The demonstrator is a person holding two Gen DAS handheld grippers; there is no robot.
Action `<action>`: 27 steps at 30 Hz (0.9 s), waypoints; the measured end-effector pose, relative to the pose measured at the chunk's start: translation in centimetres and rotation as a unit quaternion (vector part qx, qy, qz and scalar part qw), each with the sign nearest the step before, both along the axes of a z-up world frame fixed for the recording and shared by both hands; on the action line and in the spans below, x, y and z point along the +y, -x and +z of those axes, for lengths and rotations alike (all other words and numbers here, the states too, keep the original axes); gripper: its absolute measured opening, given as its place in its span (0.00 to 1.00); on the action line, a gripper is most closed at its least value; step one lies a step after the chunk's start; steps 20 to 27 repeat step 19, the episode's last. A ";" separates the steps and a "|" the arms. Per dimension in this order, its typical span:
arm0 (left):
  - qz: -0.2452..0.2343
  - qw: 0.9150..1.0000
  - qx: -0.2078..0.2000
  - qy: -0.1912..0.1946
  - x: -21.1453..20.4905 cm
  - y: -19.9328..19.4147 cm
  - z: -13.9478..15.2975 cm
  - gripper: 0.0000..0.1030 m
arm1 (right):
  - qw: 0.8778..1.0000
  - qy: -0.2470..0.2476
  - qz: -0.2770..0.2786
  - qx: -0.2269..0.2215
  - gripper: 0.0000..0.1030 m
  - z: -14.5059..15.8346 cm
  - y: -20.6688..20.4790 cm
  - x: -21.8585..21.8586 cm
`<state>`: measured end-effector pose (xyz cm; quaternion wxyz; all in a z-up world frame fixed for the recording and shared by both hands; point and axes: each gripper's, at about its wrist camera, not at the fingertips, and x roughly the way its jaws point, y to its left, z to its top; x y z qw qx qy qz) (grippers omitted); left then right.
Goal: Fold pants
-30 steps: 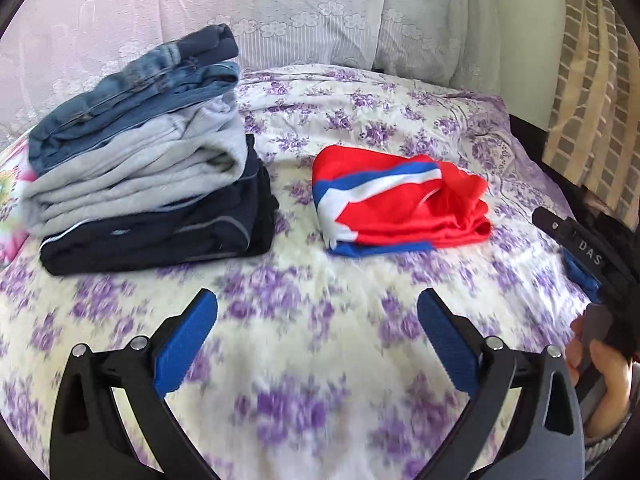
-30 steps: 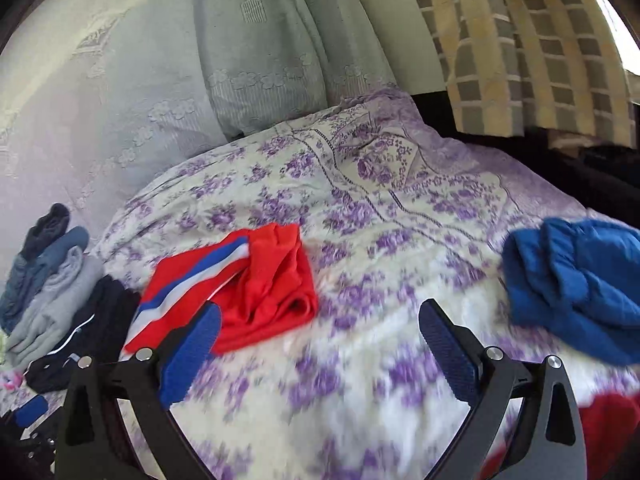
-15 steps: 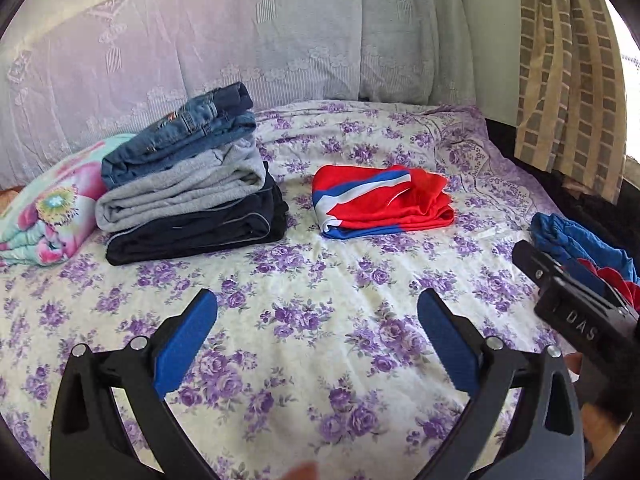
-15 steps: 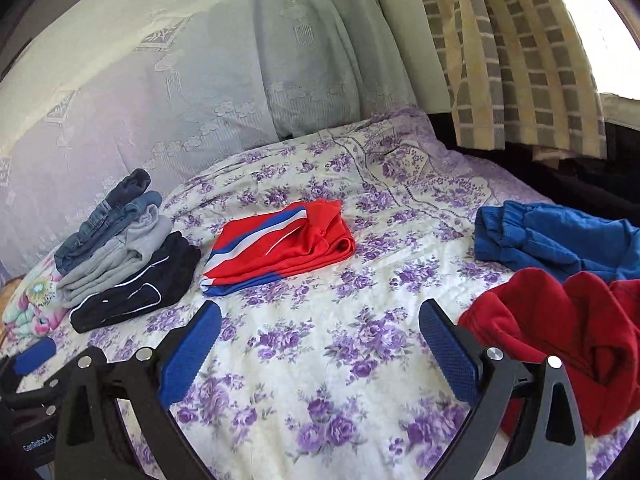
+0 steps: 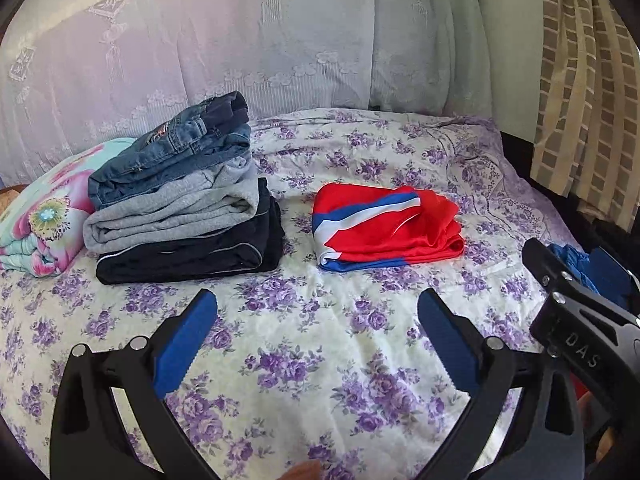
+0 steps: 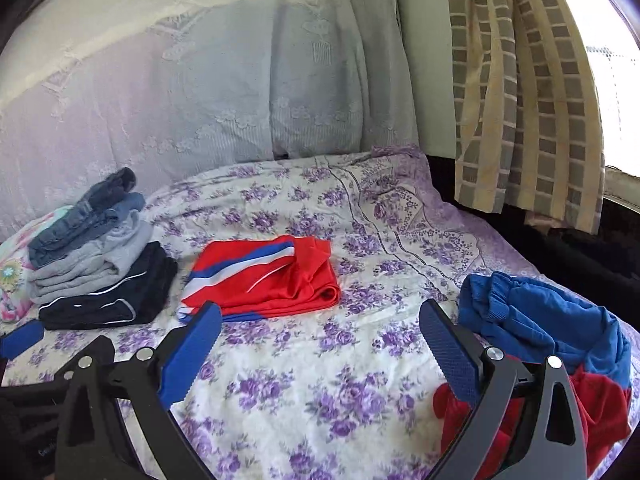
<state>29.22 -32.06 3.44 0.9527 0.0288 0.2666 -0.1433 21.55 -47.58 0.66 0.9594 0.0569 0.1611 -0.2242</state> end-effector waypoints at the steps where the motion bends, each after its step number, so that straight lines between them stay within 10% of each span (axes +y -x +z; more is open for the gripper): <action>1: 0.000 1.000 0.008 0.002 -0.3 -0.7 -0.2 0.95 | 1.000 -0.008 -0.005 0.002 0.96 -0.2 -0.4 -0.3; 27: -0.045 0.998 0.028 -0.017 -2.3 -2.4 -3.0 0.95 | 0.998 -0.065 0.020 0.003 0.96 -3.4 -1.1 -2.6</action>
